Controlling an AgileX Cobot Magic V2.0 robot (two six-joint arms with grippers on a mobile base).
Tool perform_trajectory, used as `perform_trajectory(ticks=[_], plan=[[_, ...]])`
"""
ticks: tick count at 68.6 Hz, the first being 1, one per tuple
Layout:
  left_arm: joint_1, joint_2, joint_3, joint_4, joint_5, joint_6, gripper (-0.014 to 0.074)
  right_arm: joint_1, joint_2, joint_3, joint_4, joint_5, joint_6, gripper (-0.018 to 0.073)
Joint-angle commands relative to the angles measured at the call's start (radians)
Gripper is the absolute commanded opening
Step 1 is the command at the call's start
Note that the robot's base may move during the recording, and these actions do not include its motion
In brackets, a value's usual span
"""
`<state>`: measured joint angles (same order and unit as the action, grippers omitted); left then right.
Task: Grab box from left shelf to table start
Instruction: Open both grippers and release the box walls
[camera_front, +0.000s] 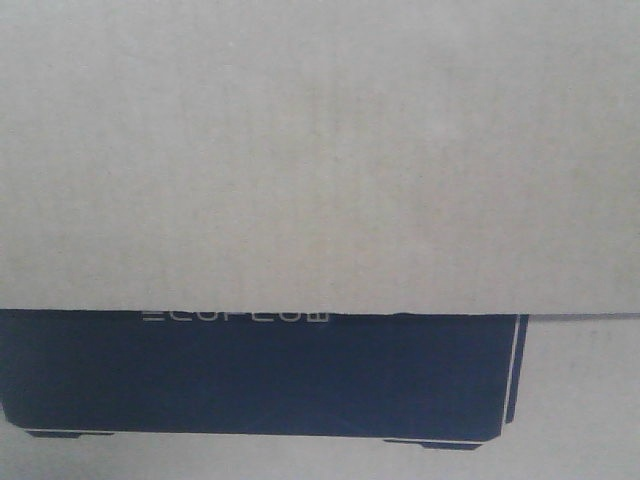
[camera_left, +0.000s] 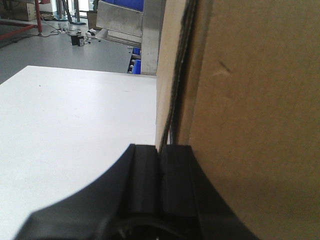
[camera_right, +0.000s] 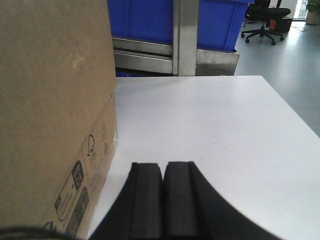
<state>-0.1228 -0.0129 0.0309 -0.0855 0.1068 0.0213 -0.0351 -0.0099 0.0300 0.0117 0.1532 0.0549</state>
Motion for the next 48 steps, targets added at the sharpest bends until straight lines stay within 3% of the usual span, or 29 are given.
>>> perform_trajectory(ticks=[1,48], plan=[[-0.005,-0.015,-0.004,-0.007,-0.093,-0.003,-0.0099,-0.003,-0.010,0.004,0.004,-0.098,0.000,0.0053],[-0.005,-0.015,-0.004,-0.007,-0.093,-0.003,-0.0099,-0.003,-0.010,0.004,0.004,-0.098,0.000,0.0053]])
